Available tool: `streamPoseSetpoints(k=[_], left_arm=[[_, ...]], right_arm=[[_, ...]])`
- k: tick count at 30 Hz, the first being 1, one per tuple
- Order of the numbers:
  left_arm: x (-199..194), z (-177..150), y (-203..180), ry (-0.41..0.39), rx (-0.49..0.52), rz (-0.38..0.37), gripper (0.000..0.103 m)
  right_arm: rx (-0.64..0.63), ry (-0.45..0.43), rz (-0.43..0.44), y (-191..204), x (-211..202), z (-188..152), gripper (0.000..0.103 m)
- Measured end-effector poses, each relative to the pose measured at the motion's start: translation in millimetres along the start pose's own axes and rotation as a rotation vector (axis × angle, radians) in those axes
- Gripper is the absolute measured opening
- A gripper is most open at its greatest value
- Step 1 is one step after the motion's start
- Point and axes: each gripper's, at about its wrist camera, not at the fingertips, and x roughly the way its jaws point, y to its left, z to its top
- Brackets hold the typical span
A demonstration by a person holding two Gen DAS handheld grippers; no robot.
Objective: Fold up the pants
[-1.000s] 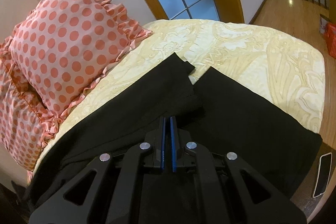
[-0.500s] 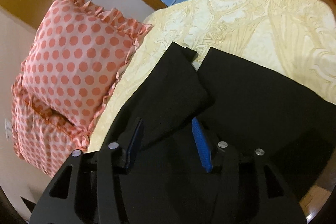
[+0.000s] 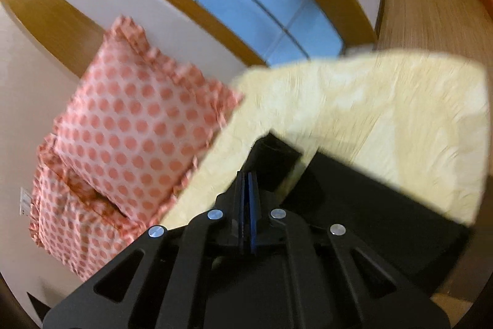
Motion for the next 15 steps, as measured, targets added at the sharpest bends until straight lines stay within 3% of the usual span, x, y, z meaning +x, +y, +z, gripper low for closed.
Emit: streamPoseSetpoints(k=[2, 7, 11, 15], left_arm=[[-11.4, 1.8, 1.7, -0.021, 0.005, -0.002, 0.004], [-30.1, -6.2, 11.3, -0.028, -0.006, 0.007, 0.002], [-54.2, -22.4, 15.3, -0.085, 0.043, 0.071, 0.0], [-58.6, -39.9, 26.6, -0.039, 0.05, 0.088, 0.0]], right_arm=[[-0.004, -0.031, 0.016, -2.0, -17.3, 3.5, 0.002], [-0.008, -0.014, -0.009, -14.1, -40.1, -8.4, 0.002], [0.016, -0.011, -0.017, -32.3, -57.6, -19.4, 0.002], [0.012, 0.002, -0.074, -48.4, -65.5, -30.4, 0.002]])
